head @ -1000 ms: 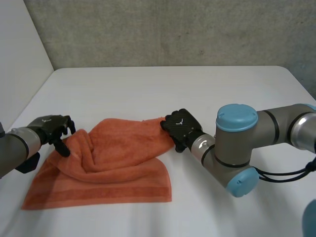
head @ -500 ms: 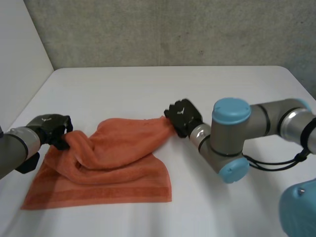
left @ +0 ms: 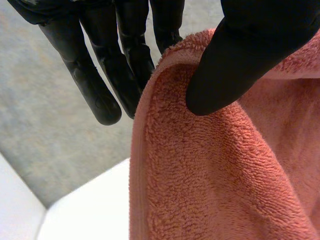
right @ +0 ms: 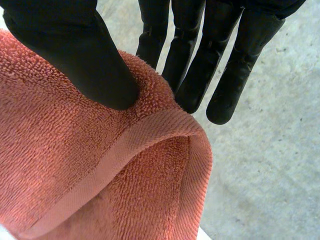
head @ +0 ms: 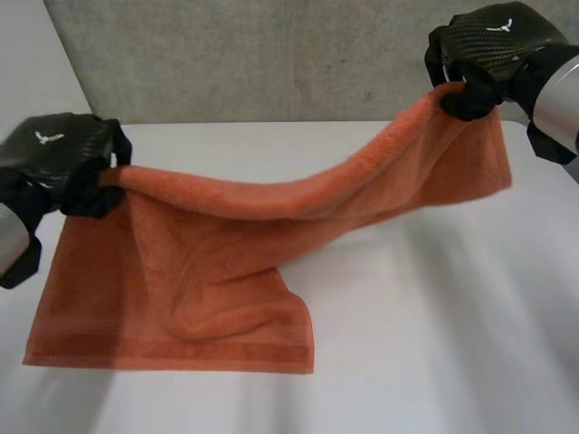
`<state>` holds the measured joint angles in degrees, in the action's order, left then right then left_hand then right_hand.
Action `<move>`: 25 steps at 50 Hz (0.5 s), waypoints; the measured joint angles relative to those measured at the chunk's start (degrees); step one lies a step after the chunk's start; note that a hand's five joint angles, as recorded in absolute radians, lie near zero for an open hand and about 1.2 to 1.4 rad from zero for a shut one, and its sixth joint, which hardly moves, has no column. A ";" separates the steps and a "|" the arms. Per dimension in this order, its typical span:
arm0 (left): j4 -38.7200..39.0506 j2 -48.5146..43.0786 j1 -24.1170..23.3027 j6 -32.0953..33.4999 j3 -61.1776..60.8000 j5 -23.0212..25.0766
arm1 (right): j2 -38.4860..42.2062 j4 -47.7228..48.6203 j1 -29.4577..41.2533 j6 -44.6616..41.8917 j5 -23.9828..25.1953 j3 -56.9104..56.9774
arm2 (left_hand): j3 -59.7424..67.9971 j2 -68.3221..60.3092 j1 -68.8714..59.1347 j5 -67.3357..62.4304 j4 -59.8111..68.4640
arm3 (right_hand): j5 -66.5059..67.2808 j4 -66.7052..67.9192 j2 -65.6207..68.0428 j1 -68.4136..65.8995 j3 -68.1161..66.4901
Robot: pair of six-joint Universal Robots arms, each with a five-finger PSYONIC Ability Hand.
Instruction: Fold the laundry
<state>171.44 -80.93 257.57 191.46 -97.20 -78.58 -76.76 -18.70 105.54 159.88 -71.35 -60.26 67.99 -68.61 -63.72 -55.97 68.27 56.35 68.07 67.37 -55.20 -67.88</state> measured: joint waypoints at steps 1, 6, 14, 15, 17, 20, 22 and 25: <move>0.07 -0.83 -0.36 -0.13 -0.18 0.00 | 1.12 -0.44 -0.20 0.00 0.30 0.81 | 0.06 -0.01 0.00 0.00 0.00 | 0.00 0.00 0.00 0.00 -0.03; 0.49 -8.30 -1.59 -0.50 -0.26 -0.05 | 10.88 -1.24 0.02 -0.04 0.76 6.63 | 0.11 -0.04 0.00 0.00 0.00 | 0.00 0.00 0.00 0.00 -0.12; 2.85 -21.02 -2.06 -0.62 2.47 -0.62 | 30.52 -0.93 1.94 -0.25 -3.61 21.56 | 0.11 -0.07 0.00 0.00 0.01 | 0.00 0.00 0.00 0.00 -0.12; 3.49 -23.25 -2.05 -0.63 3.25 -0.74 | 32.63 -0.93 2.10 -0.25 -4.78 23.60 | 0.11 -0.07 0.00 0.00 0.01 | 0.00 0.00 0.00 0.00 -0.12; 4.37 -26.23 -2.04 -0.66 4.43 -0.89 | 38.77 -0.93 2.53 -0.20 -9.40 30.28 | 0.11 -0.07 0.00 0.00 0.01 | -36.37 -38.42 -39.88 35.32 39.42; 5.00 -28.71 -2.02 -0.72 5.56 -1.16 | 42.52 -1.04 2.89 0.11 -14.19 35.01 | 0.11 -0.08 0.00 0.00 0.01 | -50.90 -53.57 -53.20 43.17 53.51; 5.27 -29.96 -2.01 -0.78 6.16 -1.47 | 43.20 -1.23 3.26 0.48 -16.33 35.89 | 0.12 -0.08 0.00 0.00 0.01 | -52.48 -54.77 -54.84 43.43 55.77; 5.50 -31.02 -2.00 -0.86 6.66 -2.14 | 41.03 -1.62 4.27 1.21 -17.48 33.44 | 0.12 -0.08 0.00 0.00 0.01 | -52.54 -54.77 -54.84 43.43 55.79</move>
<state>176.94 -111.96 255.57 190.60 -90.53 -80.72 -35.73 -20.33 109.81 161.09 -88.83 -26.82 68.11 -68.68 -63.72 -55.97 68.28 3.81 13.30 12.53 -11.77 -12.09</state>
